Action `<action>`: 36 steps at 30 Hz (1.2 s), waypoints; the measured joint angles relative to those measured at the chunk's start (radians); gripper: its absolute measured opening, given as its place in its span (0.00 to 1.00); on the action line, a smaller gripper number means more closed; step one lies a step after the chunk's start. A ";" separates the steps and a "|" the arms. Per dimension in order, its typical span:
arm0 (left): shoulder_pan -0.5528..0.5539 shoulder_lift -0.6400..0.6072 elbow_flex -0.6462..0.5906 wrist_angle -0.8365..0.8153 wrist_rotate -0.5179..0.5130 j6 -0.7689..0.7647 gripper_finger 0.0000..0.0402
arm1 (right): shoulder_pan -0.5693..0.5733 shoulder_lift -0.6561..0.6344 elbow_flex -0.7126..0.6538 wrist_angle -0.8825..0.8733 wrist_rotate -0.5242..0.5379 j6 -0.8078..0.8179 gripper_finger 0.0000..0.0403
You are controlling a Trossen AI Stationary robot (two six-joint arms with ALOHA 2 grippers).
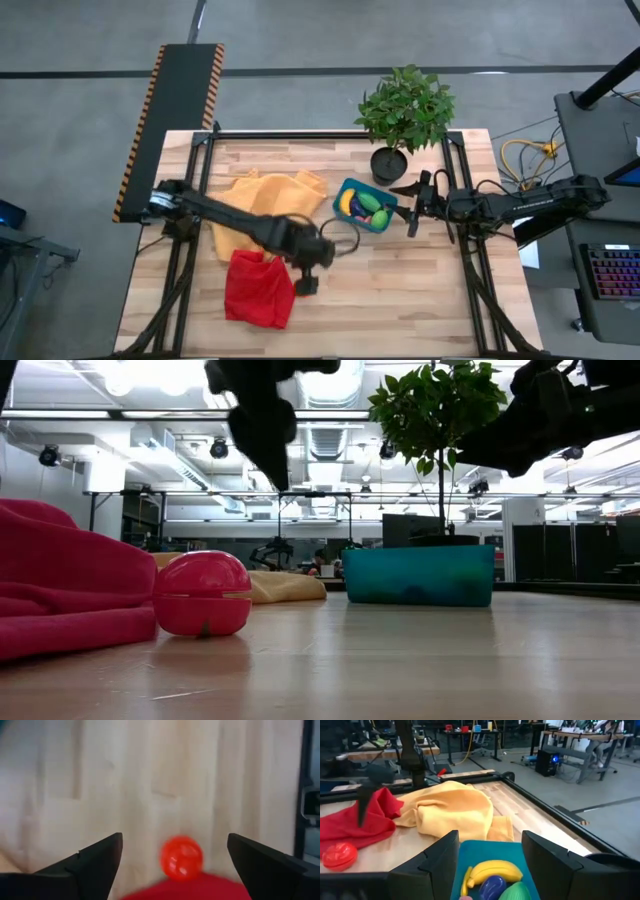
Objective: Pick and placing Produce into tupperware
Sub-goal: Put the red tomato into the blue bin
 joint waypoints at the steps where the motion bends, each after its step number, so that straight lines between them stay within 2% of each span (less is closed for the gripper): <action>1: -0.019 0.001 -0.002 -0.004 0.002 -0.006 0.85 | 0.000 0.004 0.000 0.002 0.000 0.009 0.52; 4: -0.077 0.001 -0.003 -0.012 0.001 -0.024 0.84 | 0.000 0.006 -0.005 -0.004 0.000 0.034 0.52; 8: -0.136 0.001 0.000 -0.008 -0.053 -0.137 0.84 | 0.000 0.011 -0.013 -0.011 0.001 0.047 0.52; 14: -0.155 0.020 -0.018 -0.019 -0.152 -0.296 0.84 | 0.000 0.013 -0.024 -0.012 0.001 0.065 0.52; 36: -0.145 0.172 -0.018 -0.068 -0.136 -0.317 0.83 | 0.000 0.013 -0.035 -0.019 0.003 0.061 0.52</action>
